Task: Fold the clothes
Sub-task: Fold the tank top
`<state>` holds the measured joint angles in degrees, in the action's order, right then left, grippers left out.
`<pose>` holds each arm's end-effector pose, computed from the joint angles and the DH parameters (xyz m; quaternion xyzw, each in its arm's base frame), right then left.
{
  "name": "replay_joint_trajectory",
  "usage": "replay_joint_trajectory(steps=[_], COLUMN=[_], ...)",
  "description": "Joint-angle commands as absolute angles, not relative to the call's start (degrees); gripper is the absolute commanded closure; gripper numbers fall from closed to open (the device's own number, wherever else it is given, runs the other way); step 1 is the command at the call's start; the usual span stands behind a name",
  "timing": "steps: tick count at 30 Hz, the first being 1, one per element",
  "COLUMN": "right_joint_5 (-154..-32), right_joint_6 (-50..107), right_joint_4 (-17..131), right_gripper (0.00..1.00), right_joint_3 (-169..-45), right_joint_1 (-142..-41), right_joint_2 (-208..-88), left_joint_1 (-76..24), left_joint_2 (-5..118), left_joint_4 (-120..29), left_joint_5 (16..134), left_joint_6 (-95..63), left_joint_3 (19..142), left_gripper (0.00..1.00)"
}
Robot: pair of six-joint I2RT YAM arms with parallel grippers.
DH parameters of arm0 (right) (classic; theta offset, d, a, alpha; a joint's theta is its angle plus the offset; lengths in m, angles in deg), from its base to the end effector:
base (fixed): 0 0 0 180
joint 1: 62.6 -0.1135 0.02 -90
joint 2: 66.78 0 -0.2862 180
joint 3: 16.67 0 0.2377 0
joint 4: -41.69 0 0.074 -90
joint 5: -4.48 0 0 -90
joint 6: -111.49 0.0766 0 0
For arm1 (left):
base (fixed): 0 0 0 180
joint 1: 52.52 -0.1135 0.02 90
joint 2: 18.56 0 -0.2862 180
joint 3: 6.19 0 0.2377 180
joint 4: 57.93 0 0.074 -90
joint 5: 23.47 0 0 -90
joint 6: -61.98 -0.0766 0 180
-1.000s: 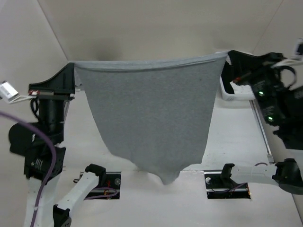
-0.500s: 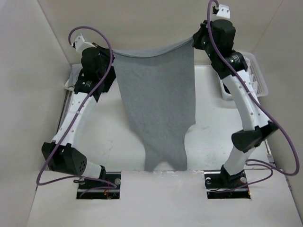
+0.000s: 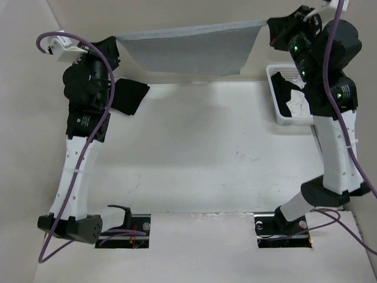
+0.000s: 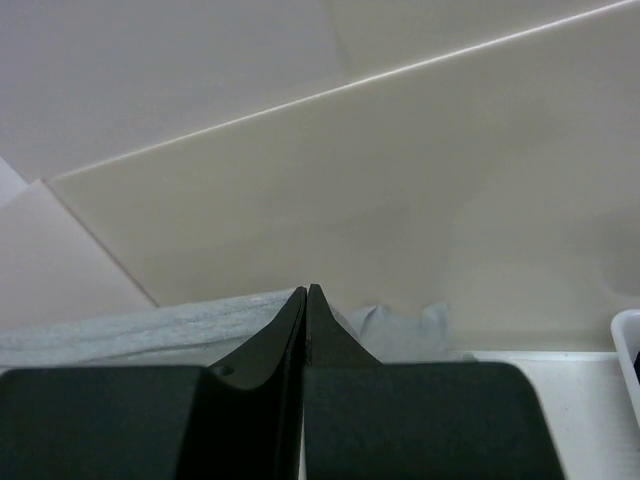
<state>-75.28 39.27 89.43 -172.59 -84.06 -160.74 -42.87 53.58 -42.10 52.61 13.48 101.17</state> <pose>0.2807 0.0957 0.6455 0.0508 0.6136 0.2123 0.7588 0.2657 -0.0265 0.5722 -0.2525 0.5245 -0.2865 0.7609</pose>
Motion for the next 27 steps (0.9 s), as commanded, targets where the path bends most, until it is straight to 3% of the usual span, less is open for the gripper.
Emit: replay_joint_trajectory(steps=[1,9,13,20,24,27], right_joint_5=[-74.7,-64.1,-59.4,-56.3,-51.3,-48.3], right_joint_6=[39.5,44.3,52.8,76.6,86.8,85.7], right_joint_4=[86.3,73.2,76.4,91.9,96.4,95.3], right_gripper=[1.00,1.00,1.00,1.00,1.00,1.00], right_joint_3=[-159.2,-101.8,-83.0,-66.0,-65.0,-67.0], right_joint_1=[-85.2,-99.4,-111.5,-133.9,-146.1,-148.0], right_joint_2=[-153.8,-122.0,-108.5,-97.0,-96.1,-99.5], left_joint_1=[-42.4,-36.8,-35.6,-32.7,-31.2,-31.5], left_joint_2=[49.4,27.1,11.6,-6.0,-9.8,-7.0], left_joint_4=[-44.9,-44.6,-31.7,-7.0,-1.4,-3.7], left_joint_5=[51.5,45.6,44.1,49.6,49.1,47.2], left_joint_6=[12.4,15.5,14.0,23.3,26.7,25.6], left_joint_3=[94.8,59.1,45.5,37.2,37.9,39.4], left_gripper=[0.99,0.99,0.99,0.99,0.99,0.99])
